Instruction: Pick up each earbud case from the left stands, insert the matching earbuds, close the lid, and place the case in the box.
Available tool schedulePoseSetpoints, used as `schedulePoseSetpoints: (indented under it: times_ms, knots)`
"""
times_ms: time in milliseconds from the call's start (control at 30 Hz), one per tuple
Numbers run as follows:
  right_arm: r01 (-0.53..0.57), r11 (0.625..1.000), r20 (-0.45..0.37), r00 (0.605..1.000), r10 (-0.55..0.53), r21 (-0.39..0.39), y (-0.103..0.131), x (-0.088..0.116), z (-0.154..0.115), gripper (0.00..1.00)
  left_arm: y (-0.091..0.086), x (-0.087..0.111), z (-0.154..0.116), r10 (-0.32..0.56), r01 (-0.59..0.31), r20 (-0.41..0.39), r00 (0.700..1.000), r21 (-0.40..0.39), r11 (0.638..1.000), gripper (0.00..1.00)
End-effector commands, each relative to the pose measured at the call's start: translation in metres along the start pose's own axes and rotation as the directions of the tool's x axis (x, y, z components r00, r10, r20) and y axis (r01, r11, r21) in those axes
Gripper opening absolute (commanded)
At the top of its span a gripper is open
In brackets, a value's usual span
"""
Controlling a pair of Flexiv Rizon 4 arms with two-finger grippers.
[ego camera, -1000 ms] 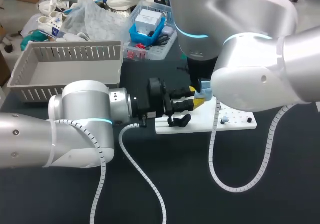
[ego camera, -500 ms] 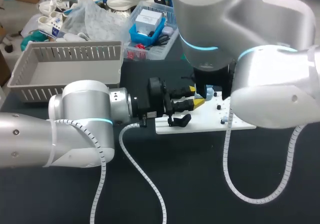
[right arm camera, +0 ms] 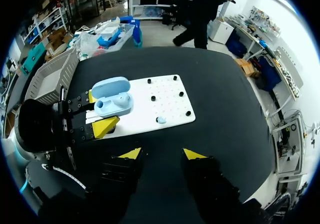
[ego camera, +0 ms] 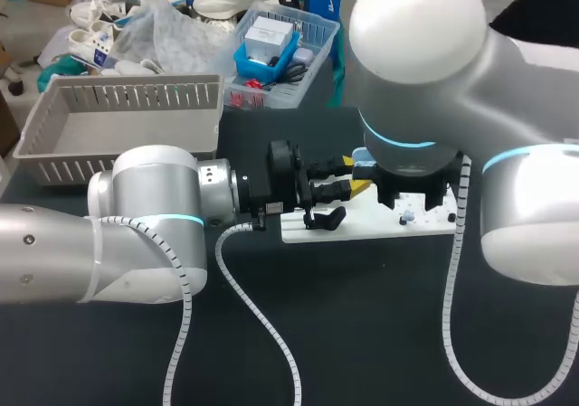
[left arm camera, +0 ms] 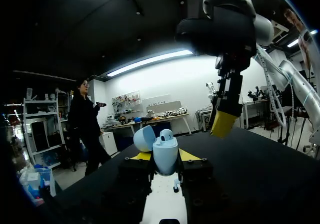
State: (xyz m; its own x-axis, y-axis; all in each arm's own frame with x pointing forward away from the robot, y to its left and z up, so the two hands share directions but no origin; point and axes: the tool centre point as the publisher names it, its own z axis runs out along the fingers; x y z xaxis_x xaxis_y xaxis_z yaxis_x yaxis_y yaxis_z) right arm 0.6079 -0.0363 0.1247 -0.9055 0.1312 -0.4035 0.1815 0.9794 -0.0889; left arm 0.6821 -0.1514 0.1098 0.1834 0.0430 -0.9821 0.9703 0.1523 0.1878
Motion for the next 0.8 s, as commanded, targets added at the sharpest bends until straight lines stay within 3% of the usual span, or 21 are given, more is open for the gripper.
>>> schedulePoseSetpoints:
  times_ms: [33,233,433,667,800]
  knots:
    - [0.002,1.0,-0.001,1.0,-0.002,-0.028,-0.004,0.001,0.014,0.47,-0.001,0.0,0.0,0.001,-0.001,0.0,1.0,-0.004,1.0,0.0]
    - [0.006,0.998,-0.026,1.0,-0.007,-0.058,-0.006,0.002,0.033,0.47,-0.001,0.0,0.0,0.001,-0.001,0.0,1.0,-0.004,1.0,0.0]
    - [0.026,0.989,-0.058,0.998,-0.035,-0.143,-0.005,-0.002,0.048,0.44,-0.001,0.0,0.0,0.001,-0.001,0.0,1.0,-0.004,1.0,0.0]
    - [0.013,0.99,-0.07,0.997,-0.023,-0.141,-0.01,-0.005,0.06,0.45,-0.001,0.0,0.0,0.001,-0.001,0.0,1.0,-0.004,1.0,0.0]
    - [-0.011,0.983,-0.095,0.995,-0.007,-0.184,-0.011,-0.007,0.069,0.45,-0.001,0.0,0.0,0.001,-0.001,0.0,1.0,-0.004,1.0,0.0]
